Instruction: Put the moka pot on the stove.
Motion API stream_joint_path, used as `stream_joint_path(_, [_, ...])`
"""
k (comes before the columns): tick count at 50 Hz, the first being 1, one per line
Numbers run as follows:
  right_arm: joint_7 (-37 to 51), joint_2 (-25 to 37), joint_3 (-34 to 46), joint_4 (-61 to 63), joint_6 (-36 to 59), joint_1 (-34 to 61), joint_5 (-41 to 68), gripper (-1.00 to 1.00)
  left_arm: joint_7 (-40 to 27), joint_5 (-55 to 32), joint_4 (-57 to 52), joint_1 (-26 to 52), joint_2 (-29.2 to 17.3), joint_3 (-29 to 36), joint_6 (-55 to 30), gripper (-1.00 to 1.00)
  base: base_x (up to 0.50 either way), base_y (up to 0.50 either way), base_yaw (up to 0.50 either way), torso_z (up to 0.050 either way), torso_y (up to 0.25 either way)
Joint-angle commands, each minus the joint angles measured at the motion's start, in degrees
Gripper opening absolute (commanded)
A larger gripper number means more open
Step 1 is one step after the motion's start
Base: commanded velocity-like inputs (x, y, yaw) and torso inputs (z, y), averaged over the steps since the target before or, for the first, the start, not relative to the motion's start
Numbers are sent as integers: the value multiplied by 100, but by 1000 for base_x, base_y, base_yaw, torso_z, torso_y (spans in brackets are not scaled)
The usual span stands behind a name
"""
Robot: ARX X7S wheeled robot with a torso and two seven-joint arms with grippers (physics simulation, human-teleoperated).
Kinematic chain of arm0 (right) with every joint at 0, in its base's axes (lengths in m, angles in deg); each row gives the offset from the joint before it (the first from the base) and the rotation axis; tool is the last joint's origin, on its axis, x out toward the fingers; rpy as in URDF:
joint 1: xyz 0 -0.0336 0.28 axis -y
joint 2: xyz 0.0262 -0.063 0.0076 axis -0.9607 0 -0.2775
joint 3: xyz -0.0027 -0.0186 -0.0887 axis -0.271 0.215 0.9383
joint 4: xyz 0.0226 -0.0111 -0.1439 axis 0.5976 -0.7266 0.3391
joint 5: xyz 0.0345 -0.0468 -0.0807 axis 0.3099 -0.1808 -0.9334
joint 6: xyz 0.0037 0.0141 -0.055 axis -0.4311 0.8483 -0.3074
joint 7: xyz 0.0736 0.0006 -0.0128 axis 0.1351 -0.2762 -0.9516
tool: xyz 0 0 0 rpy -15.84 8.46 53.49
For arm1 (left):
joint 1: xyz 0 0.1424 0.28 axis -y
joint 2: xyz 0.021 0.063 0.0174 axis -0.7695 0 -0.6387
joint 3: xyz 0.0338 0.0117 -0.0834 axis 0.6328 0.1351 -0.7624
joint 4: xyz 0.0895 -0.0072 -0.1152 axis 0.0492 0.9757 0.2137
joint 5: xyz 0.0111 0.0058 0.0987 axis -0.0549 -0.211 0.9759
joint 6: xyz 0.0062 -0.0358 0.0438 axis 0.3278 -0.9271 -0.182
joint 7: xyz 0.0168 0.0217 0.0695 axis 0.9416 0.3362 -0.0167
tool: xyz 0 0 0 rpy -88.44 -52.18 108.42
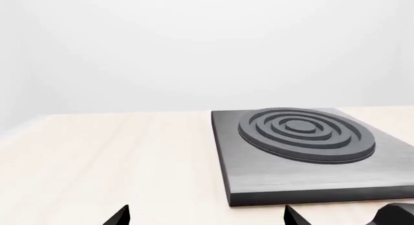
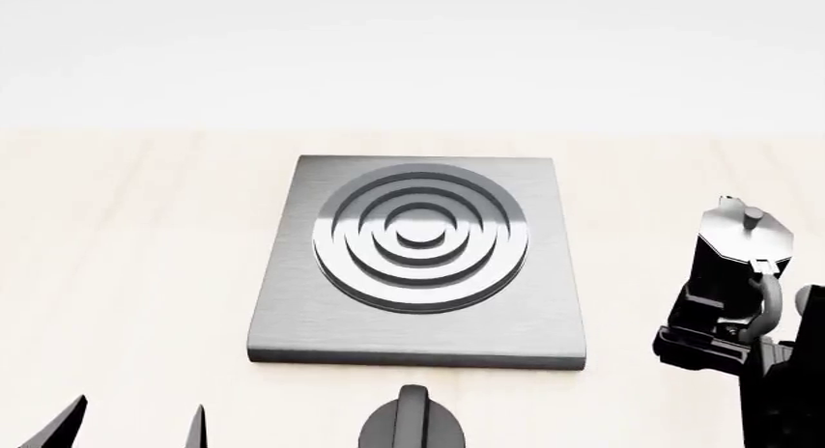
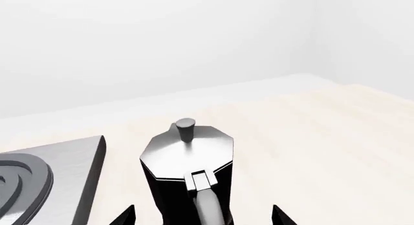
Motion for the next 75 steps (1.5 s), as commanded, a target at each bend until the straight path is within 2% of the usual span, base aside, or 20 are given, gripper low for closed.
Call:
stream_joint_path(1, [-104,18,82,-205,-82,158,-97,100,-2,-23,-30,-1,-23,7,29,100,0,0,0,0,0])
stream_joint_path(15, [-58,24,54,-306,-119,122,-75,100,-31,-80,-34,-2,-67,33,39,100,0,0,0,0,0])
stream_joint_path(54, [-283,58,107,-1851,-844,688,-79,100,-137,-199,-75,18,-179,83,37,100,0,0,0,0,0])
stream_joint_path(75, [-149,114,27,-953,-376,297,49,100,-194,-254,-116,11,-238,154,34,100,0,0,0,0,0])
